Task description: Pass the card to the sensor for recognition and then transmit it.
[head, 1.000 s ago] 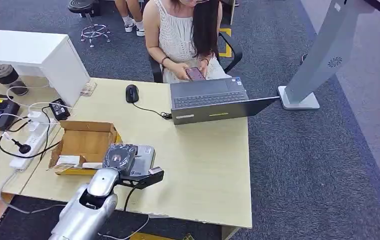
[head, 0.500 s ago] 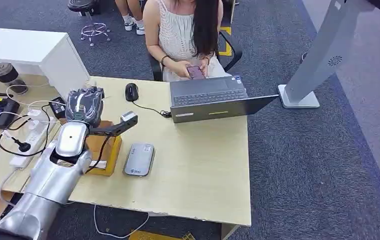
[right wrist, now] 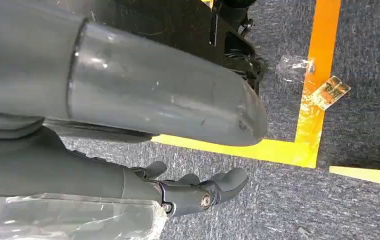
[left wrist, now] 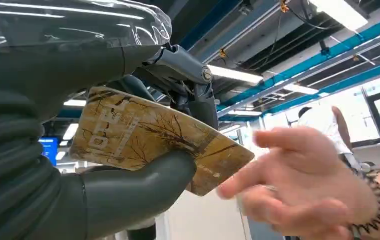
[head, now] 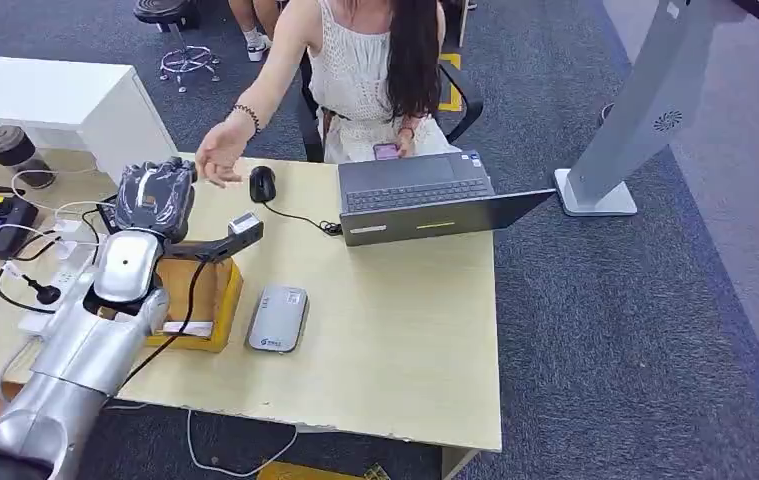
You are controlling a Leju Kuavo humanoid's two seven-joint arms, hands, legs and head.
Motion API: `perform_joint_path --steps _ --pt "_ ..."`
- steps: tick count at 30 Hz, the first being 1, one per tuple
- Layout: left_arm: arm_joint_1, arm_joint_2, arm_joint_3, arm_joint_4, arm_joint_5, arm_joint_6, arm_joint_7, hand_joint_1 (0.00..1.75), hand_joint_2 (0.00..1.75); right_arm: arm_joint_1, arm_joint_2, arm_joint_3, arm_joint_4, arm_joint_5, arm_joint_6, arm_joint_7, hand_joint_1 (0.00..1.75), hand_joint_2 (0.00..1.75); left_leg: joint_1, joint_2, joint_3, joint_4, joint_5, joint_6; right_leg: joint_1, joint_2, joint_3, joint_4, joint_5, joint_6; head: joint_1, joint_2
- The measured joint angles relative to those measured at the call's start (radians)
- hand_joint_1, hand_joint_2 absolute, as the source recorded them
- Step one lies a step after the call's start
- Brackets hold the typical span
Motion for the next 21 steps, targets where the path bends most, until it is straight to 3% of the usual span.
perform_joint_path --steps 8,9,21 --pt "0.000 0.000 0.000 0.000 0.000 0.006 -0.007 1.75 1.75 0.000 0.000 0.000 0.004 -0.001 -0.009 0.002 0.00 0.00 0.000 0.000 0.000 0.000 0.000 0.000 0.000 0.000 0.000 0.000 0.000 0.000 0.000 0.000" --pt "0.001 0.000 0.000 0.000 0.000 0.006 -0.008 0.00 1.75 0.000 0.000 0.000 0.004 -0.001 -0.009 0.002 0.00 1.75 0.000 0.000 0.000 0.000 0.000 0.000 0.000 0.000 0.000 0.000 0.000 0.000 0.000 0.000" --pt "0.030 -0.013 0.006 -0.007 0.000 0.016 -0.033 0.00 1.75 0.000 0.000 0.000 0.005 -0.002 -0.010 0.000 0.00 1.75 0.000 0.000 -0.001 0.000 0.000 0.000 0.000 0.000 0.000 0.000 0.000 0.000 0.000 0.000"
